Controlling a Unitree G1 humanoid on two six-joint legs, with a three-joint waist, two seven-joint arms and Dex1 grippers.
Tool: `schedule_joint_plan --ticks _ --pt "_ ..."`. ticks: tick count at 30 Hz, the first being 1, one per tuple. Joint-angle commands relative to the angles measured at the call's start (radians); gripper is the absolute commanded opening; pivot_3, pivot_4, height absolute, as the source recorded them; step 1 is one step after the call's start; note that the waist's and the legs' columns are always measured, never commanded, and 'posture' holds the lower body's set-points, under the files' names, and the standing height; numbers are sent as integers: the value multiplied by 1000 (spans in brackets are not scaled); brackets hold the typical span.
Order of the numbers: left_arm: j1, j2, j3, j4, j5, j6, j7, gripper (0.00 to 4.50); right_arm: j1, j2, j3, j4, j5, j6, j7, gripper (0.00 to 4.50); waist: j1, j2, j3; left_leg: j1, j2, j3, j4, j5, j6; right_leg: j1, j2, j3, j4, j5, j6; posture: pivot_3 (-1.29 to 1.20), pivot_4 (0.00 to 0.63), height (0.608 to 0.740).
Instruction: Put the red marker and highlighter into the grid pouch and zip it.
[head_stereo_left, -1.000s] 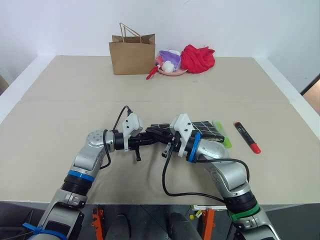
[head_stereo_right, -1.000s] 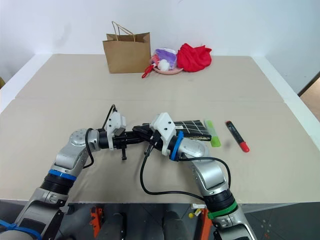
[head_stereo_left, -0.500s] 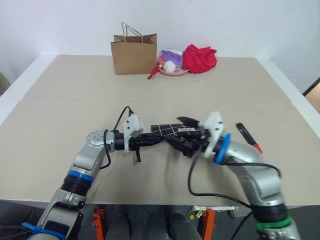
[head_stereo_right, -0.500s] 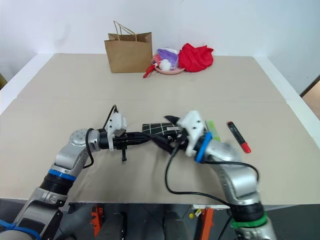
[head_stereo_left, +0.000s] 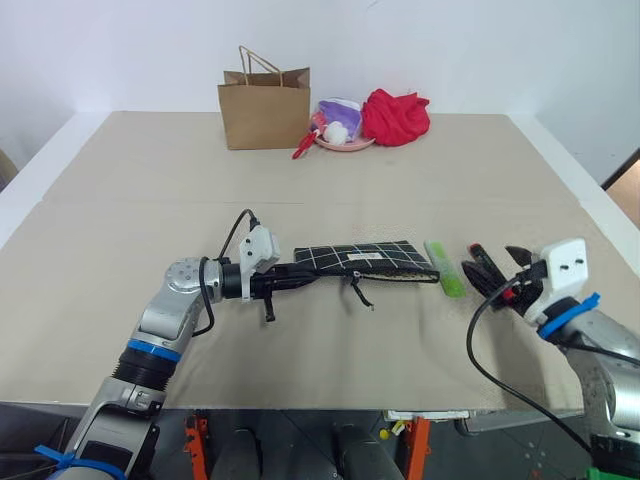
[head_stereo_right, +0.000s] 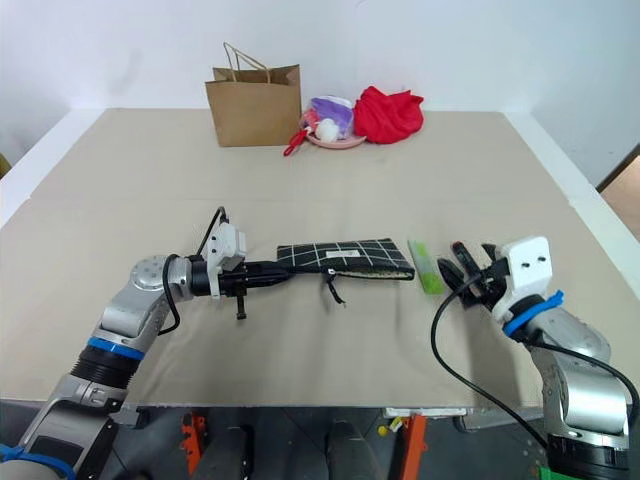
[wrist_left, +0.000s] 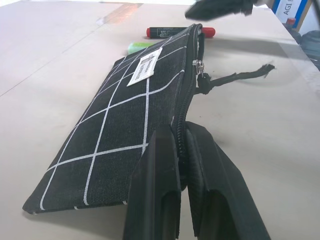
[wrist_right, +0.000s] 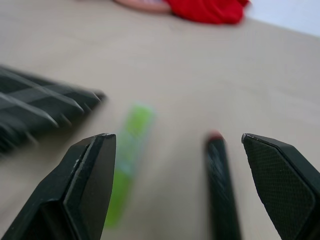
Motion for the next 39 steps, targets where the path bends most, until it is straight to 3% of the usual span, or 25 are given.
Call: schedule_joint_plan --ticks 1,13,27,30,35,36,39 --pt "-14 7 18 -21 -6 -19 -7 0 -16 18 4 9 -20 -39 -40 4357 -1 0 0 0 0 0 0 0 0 0 0 0 0 0 0 0 150 740" --pt "-6 20 31 -8 3 -52 0 0 -38 113 87 -51 9 34 -89 4357 1 1 0 0 0 0 0 0 0 0 0 0 0 0 0 0 150 740" --pt "-11 17 45 -28 -19 -35 20 0 -99 195 131 60 23 107 -172 4357 0 1 1 0 0 0 0 0 0 0 0 0 0 0 0 0 150 740" --pt "-14 18 47 -32 -15 -35 30 0 -85 210 138 60 36 164 -186 3736 0 1 0 0 0 0 0 0 0 0 0 0 0 0 0 0 150 740" --pt "-16 17 46 -37 -16 -32 35 0 -62 229 150 41 32 209 -207 1380 0 -1 -1 1 0 0 0 0 0 1 0 0 0 0 0 0 150 740" --pt "-16 17 47 -38 -17 -31 36 0 -58 233 151 35 31 214 -211 1124 0 -1 -1 1 0 0 0 0 0 1 0 0 0 0 0 0 150 740" --pt "-18 17 50 -32 -19 -30 38 0 -47 234 152 6 24 206 -217 1133 0 -2 -2 1 0 0 0 0 0 2 0 0 0 0 0 0 150 740"
